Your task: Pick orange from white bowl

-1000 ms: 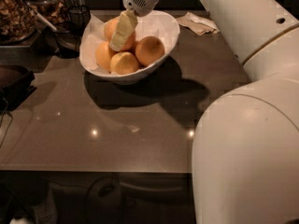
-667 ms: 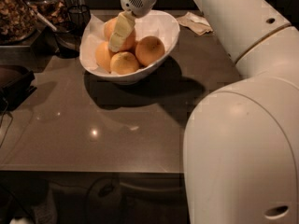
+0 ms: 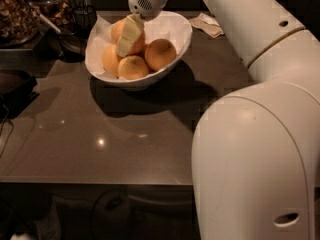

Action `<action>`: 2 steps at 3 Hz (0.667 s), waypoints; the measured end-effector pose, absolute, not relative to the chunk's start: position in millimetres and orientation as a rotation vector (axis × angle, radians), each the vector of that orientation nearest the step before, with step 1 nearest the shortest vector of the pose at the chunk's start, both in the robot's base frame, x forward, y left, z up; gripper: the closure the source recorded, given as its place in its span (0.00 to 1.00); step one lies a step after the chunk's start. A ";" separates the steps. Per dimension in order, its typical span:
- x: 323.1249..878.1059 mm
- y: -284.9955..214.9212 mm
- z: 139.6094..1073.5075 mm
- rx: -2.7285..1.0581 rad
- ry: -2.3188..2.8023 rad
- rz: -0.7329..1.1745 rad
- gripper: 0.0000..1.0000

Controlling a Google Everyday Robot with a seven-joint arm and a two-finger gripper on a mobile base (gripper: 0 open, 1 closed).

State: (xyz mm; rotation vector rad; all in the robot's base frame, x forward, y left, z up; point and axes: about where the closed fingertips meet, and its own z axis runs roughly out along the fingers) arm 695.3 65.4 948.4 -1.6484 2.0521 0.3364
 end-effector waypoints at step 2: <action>696.8 62.3 938.4 -1.602 2.089 0.412 0.42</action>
Offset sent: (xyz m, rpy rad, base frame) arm 0.0017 -0.0164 -0.0094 0.0915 0.0974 -0.0650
